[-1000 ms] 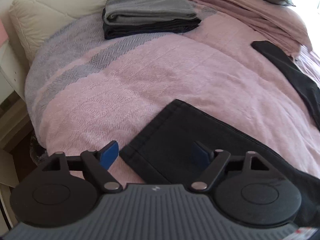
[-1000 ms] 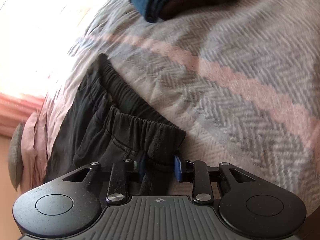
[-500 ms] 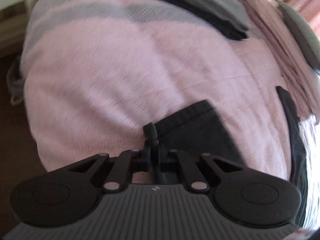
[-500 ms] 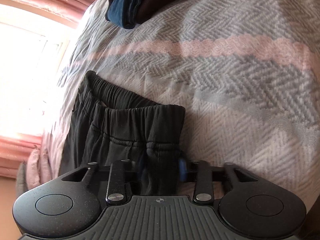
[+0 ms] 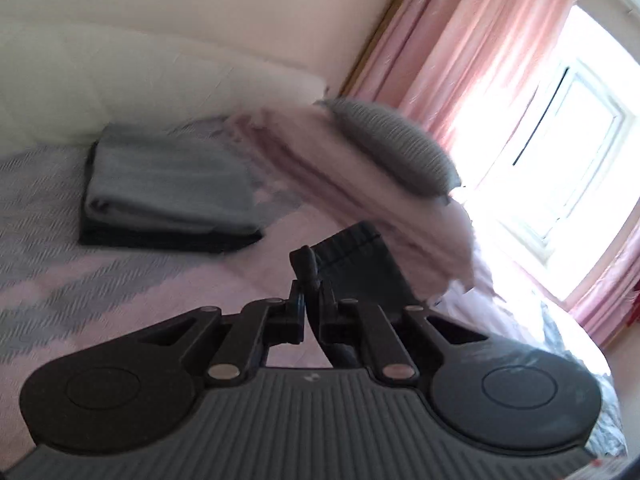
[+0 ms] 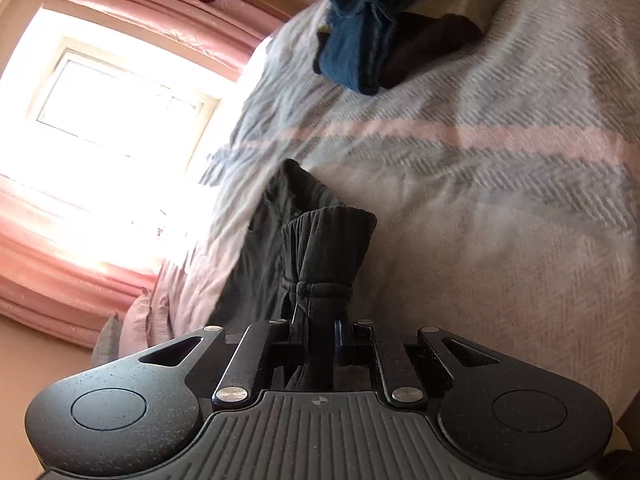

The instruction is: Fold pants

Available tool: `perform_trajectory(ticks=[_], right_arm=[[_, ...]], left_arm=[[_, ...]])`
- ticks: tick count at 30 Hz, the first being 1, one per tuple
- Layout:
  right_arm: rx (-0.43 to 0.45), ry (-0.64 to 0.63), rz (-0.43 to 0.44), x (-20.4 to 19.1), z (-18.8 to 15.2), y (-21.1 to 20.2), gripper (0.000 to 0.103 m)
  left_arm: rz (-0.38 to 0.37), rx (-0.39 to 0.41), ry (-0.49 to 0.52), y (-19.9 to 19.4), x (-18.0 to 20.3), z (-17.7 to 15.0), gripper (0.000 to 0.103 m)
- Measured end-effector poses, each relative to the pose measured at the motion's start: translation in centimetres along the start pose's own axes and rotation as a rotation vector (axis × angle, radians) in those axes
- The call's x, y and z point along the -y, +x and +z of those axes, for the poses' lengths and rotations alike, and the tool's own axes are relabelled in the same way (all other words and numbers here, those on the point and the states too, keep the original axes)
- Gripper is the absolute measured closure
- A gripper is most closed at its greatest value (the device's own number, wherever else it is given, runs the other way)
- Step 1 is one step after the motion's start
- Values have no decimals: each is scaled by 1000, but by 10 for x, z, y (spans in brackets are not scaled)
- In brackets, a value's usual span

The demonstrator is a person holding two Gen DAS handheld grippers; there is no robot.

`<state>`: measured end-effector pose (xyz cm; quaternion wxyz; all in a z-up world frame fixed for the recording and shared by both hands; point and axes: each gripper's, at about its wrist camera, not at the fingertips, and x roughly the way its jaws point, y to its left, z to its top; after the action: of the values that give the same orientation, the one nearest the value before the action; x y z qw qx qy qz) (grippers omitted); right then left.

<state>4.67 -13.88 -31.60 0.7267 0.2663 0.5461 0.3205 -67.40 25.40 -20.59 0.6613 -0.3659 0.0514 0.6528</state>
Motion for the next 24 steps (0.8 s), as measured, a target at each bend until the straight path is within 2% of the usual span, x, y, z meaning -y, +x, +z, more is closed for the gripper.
perform_trajectory(ticks=[4, 5, 6, 7, 9, 10, 13, 15, 16, 17, 19, 20, 22, 24], right_arm=[[-48, -1, -157, 24, -13, 18, 95], [-59, 16, -171, 26, -11, 19, 93], [-72, 5, -192, 22, -8, 18, 86], [-84, -44, -237, 14, -5, 16, 80], [-80, -206, -349, -8, -2, 9, 50], [-74, -301, -403, -20, -5, 5, 47], [0, -565, -481, -60, -22, 0, 45], [3, -683, -463, -79, -34, 8, 44], [-6, -712, -453, -84, -40, 15, 44], [-19, -719, -447, -86, -44, 21, 44], [-32, -689, -438, -83, -46, 28, 44], [-37, -666, -436, -80, -45, 29, 44], [-39, -609, -433, -69, -41, 25, 44], [-23, -570, -446, -62, -34, 20, 44]], left_arm=[[258, -272, 46, 63, -52, -71, 95], [296, -328, 37, 71, -66, -87, 93], [319, -345, 54, 73, -72, -98, 86], [344, -332, 81, 71, -74, -101, 77], [429, -279, 125, 62, -69, -95, 76], [462, -247, 144, 57, -67, -87, 73], [539, -183, 204, 45, -62, -61, 73], [445, -164, 270, 43, -43, -50, 71], [380, -187, 305, 46, -30, -49, 67], [328, -212, 333, 51, -19, -51, 65], [234, -258, 388, 69, -4, -56, 52], [219, -269, 428, 79, 2, -58, 52], [197, -298, 515, 102, 8, -61, 44], [202, -353, 547, 125, 4, -63, 36]])
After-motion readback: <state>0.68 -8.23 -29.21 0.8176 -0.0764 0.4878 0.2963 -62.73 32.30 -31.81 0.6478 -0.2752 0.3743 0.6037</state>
